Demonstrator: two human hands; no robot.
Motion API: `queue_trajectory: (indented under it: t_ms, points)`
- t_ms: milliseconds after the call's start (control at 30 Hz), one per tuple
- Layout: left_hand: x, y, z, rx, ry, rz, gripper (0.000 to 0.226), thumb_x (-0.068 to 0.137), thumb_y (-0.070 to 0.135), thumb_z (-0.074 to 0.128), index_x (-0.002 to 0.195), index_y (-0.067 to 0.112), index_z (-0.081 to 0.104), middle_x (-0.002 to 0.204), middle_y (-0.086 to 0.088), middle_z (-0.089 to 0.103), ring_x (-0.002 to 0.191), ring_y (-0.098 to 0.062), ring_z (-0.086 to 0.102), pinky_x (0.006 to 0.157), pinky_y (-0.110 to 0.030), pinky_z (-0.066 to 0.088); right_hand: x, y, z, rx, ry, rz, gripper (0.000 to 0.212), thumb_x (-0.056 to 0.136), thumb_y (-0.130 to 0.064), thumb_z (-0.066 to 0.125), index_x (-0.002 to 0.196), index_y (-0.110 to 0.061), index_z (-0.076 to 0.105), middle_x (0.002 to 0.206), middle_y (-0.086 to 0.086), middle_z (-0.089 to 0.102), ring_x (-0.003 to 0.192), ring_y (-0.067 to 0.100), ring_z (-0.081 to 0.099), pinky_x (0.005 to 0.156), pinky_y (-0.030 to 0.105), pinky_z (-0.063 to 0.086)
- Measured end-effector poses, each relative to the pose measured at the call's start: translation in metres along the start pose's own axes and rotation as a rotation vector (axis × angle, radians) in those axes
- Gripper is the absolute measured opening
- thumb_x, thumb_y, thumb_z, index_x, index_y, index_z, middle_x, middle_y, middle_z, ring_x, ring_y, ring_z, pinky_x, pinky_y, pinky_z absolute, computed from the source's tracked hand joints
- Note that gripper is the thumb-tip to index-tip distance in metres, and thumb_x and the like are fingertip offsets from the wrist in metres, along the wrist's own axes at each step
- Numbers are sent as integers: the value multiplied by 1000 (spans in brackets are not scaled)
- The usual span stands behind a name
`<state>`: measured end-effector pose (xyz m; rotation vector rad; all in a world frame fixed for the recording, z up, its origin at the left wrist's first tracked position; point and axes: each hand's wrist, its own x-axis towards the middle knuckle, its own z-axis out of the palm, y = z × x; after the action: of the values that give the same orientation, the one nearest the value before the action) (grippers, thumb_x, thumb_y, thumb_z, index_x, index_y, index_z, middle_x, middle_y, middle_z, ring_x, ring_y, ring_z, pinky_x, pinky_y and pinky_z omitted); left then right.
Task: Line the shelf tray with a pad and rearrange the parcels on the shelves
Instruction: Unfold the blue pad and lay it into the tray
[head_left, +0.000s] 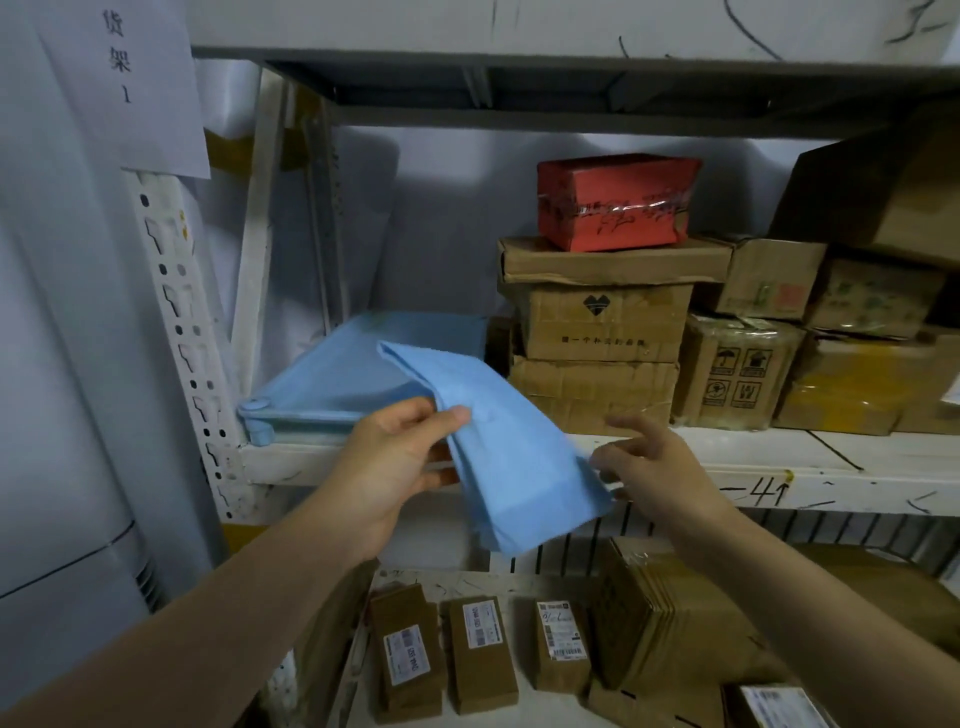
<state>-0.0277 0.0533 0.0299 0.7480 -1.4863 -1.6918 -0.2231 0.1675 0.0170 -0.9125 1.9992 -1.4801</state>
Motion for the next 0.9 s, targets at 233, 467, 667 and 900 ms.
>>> queue_trajectory:
  t_ms: [233, 467, 667, 900]
  points:
    - [-12, 10, 52, 465, -86, 440, 6, 86, 15, 74, 91, 14, 76, 90, 0, 74, 84, -14, 70, 73, -21, 56, -31, -15, -13, 31, -219, -225, 72, 74, -70, 67, 134, -33, 53, 120, -7, 65, 104, 12, 67, 82, 32, 60]
    - [-20, 5, 81, 727, -253, 525, 22, 82, 45, 73, 92, 26, 78, 105, 16, 63, 102, 5, 58, 88, -16, 46, -41, -20, -31, 454, -153, -107, 26, 102, -27, 54, 109, -10, 73, 101, 8, 78, 91, 22, 75, 82, 38, 60]
    - [-8, 3, 71, 764, 99, 447, 26, 76, 39, 80, 87, 29, 59, 106, 6, 51, 105, -15, 52, 87, -26, 40, -45, -28, -64, 503, -25, -45, 24, 101, -35, 56, 108, -18, 71, 101, 4, 79, 91, 26, 76, 75, 44, 59]
    - [-39, 17, 98, 865, -428, 528, 97, 54, 71, 80, 135, 47, 33, 136, 33, 20, 129, 10, 30, 106, -20, 35, -42, -43, -70, 549, 87, -70, 28, 105, -29, 52, 115, -7, 68, 100, 10, 78, 89, 27, 75, 74, 39, 60]
